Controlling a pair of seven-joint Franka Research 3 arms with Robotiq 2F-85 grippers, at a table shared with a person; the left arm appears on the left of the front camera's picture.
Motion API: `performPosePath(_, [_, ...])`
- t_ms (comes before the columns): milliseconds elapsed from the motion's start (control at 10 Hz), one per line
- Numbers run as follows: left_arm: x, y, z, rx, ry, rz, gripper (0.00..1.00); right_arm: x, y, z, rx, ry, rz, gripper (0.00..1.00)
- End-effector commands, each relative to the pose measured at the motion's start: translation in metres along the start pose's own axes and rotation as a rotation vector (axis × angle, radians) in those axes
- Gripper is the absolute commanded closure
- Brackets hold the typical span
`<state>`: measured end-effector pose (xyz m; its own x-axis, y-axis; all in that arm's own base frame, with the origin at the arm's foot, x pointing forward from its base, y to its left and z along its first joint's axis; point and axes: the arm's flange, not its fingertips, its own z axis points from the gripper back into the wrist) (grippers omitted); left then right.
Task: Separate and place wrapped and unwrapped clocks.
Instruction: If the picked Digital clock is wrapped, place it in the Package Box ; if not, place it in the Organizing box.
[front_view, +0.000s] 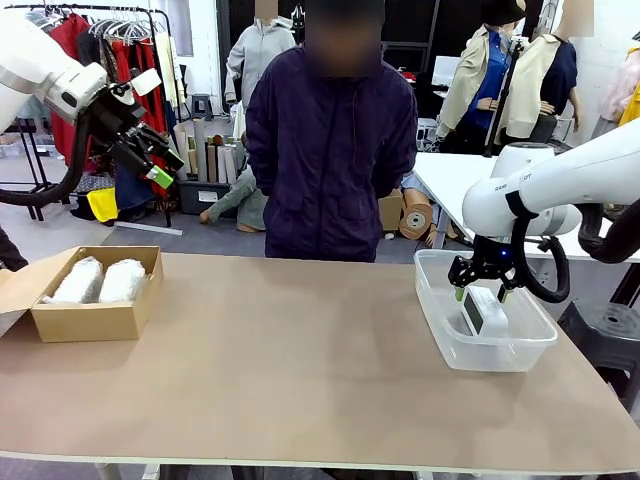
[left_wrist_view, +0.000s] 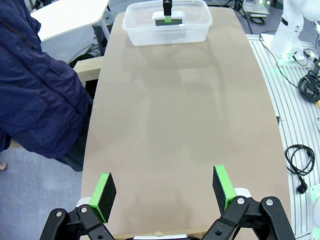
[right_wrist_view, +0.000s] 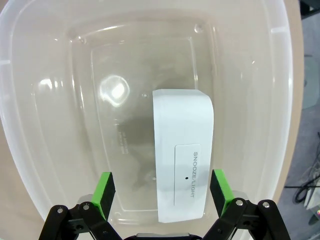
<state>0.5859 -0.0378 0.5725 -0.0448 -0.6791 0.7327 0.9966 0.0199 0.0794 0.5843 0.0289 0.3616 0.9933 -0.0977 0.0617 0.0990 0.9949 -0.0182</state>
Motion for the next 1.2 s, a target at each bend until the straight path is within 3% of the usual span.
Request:
performPosePath(0, [0.0,-0.001,0.002,-0.007,0.004,-0.017,0.0,0.0,0.0,0.003,-0.002,-0.006,0.002,0.0])
performPosePath(500, [0.0,-0.001,0.002,-0.007,0.004,-0.017,0.0,0.0,0.0,0.0,0.0,0.0,0.0,0.0])
performPosePath(700, [0.0,-0.001,0.002,-0.007,0.004,-0.017,0.0,-0.015,0.013,0.022,0.068,-0.007,0.197,0.0])
performPosePath(800, [0.0,-0.001,0.002,-0.007,0.004,-0.017,0.0,-0.021,0.022,0.036,0.12,0.007,0.383,0.0])
performPosePath(1100, [0.0,-0.001,0.002,-0.007,0.004,-0.017,0.0,-0.04,0.044,0.087,0.137,-0.06,0.676,0.0])
